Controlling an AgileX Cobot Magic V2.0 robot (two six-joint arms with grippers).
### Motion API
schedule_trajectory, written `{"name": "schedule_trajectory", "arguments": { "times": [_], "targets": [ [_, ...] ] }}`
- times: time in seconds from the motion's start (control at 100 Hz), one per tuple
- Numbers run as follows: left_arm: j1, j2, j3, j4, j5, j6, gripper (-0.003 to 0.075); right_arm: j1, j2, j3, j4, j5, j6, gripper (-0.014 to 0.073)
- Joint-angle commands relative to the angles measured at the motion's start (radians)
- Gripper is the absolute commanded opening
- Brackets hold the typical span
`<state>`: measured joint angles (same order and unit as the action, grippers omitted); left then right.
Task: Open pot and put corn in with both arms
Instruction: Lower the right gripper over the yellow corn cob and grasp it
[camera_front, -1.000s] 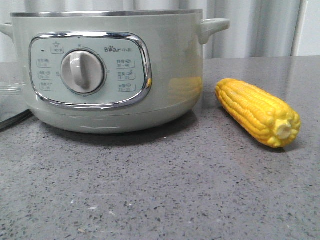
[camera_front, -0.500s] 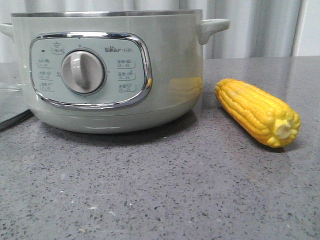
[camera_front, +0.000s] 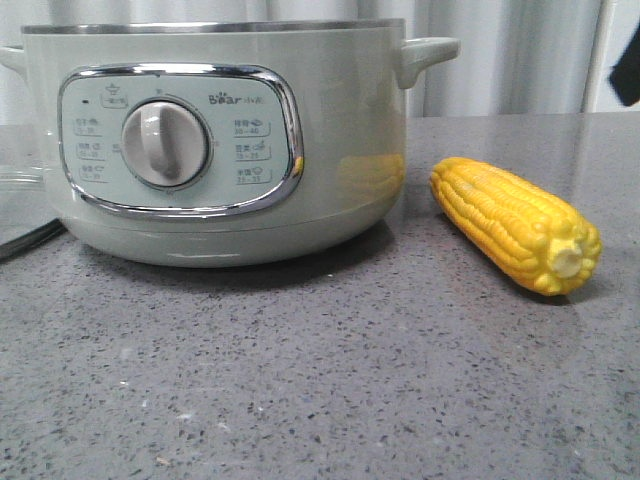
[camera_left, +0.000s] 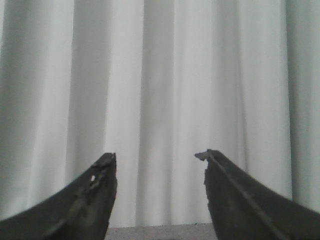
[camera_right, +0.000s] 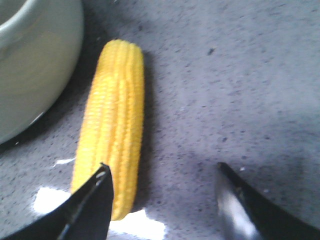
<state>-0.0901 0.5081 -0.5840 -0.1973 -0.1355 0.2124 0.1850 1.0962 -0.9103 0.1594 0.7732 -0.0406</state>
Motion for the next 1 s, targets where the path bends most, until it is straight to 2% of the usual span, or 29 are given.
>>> {"name": "schedule_trajectory", "arguments": {
  "times": [0.0,0.28,0.67,0.99],
  "targets": [
    [-0.007,0.003,-0.032,-0.004,-0.050,-0.007,0.0347,0.028,0.042,-0.075,0.024,0.011,-0.006,0.0358],
    [-0.007,0.003,-0.032,-0.004,-0.052,-0.007,0.0347,0.073,0.164,-0.137,0.076,0.020,-0.006,0.0389],
    [-0.007,0.003,-0.032,-0.004,-0.052,-0.007,0.0347,0.074,0.290,-0.143,0.160,0.077,-0.006,0.0386],
    [-0.007,0.003,-0.032,-0.004,-0.052,-0.007,0.0347,0.074,0.330,-0.143,0.164,0.091,-0.006,0.0366]
  ]
}}
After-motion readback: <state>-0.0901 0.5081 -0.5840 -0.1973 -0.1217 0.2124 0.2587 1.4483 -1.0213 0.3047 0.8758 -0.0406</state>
